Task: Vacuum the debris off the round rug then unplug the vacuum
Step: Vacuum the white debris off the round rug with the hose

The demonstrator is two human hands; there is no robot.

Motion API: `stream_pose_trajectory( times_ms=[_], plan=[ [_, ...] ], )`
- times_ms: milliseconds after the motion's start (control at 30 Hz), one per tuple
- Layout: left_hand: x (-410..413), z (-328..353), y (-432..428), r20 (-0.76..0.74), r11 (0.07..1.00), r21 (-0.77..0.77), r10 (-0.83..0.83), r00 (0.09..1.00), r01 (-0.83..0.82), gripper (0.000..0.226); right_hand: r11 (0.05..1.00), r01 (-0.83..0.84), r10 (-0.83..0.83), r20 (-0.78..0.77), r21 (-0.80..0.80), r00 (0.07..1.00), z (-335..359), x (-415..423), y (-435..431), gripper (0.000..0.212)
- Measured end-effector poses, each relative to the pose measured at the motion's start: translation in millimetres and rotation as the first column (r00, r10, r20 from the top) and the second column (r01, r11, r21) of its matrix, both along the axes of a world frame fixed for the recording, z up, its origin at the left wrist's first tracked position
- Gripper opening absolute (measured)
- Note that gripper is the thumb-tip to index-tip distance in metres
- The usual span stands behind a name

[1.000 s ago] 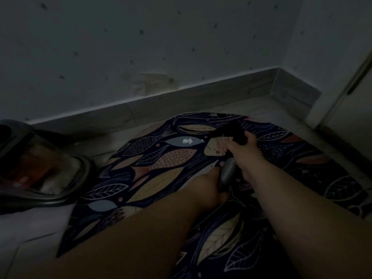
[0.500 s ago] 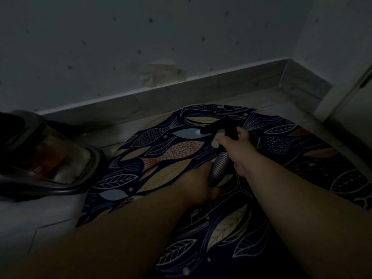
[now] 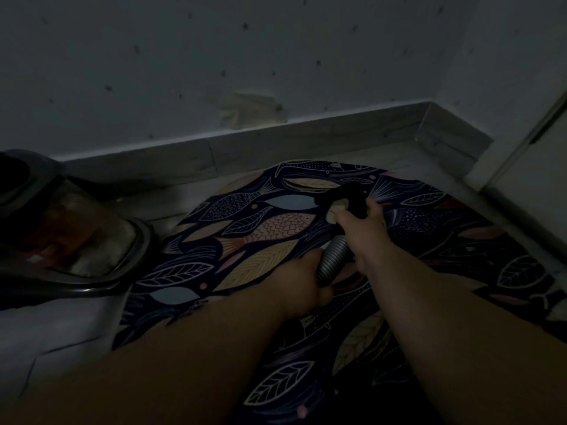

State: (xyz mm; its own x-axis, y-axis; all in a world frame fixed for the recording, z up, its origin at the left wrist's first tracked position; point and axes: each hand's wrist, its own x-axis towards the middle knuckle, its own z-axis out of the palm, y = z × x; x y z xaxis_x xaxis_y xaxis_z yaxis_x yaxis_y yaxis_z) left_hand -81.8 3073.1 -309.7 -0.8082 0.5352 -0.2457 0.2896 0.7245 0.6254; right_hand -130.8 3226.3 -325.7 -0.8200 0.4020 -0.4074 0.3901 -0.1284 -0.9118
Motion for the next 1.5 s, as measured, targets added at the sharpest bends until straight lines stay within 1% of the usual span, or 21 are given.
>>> stream_pose_trajectory(
  times_ms=[133,267,333,433,533,667,733,833,1033,1200,1400,1500],
  plan=[
    [2,-2,-22,0.015,1.0,0.022,0.022,1.0,-0.023,0.067,0.997,-0.076,0.077,0.019,-0.025,0.997,0,1,-22,0.081],
    [3,-4,-52,0.027,0.999,0.018,0.044,0.999,-0.045,0.074,0.989,-0.131,0.133,0.025,-0.069,0.991,-1,-3,-49,0.084],
    [4,-4,-67,0.034,0.997,0.037,0.073,0.997,-0.074,0.072,0.984,-0.155,0.159,0.031,-0.091,0.987,-1,-4,-63,0.085],
    [6,-1,-87,-0.015,0.996,0.032,0.079,0.997,-0.078,0.072,0.974,-0.193,0.199,0.042,-0.121,0.979,-2,-7,-83,0.086],
    [5,2,-103,0.008,0.992,0.05,0.114,0.993,-0.114,0.068,0.962,-0.226,0.236,0.053,-0.154,0.97,-3,-12,-102,0.086],
    [0,2,-119,0.005,0.99,0.006,0.139,0.99,-0.139,0.064,0.946,-0.247,0.263,0.054,-0.212,0.963,-7,-20,-119,0.083],
    [-2,1,-124,0.005,0.986,0.011,0.163,0.987,-0.163,0.062,0.942,-0.263,0.279,0.053,-0.207,0.959,-8,-24,-125,0.081],
    [-6,0,-130,0.021,0.984,-0.015,0.18,0.983,-0.18,0.065,0.944,-0.273,0.289,0.068,-0.185,0.955,-9,-31,-130,0.078],
    [-15,-1,-129,0.052,0.975,-0.066,0.215,0.975,-0.212,0.068,0.931,-0.334,0.35,0.099,-0.145,0.932,-13,-47,-132,0.085],
    [-27,1,-128,0.111,0.947,-0.085,0.319,0.941,-0.311,0.074,0.919,-0.365,0.381,0.101,-0.152,0.919,-16,-69,-138,0.091],
    [-33,4,-129,0.105,0.918,-0.101,0.392,0.914,-0.383,0.073,0.899,-0.414,0.428,0.088,-0.142,0.899,-21,-83,-149,0.093],
    [-36,2,-131,0.058,0.903,-0.136,0.418,0.907,-0.407,0.071,0.912,-0.386,0.4,0.087,-0.142,0.912,-25,-85,-155,0.091]
  ],
)
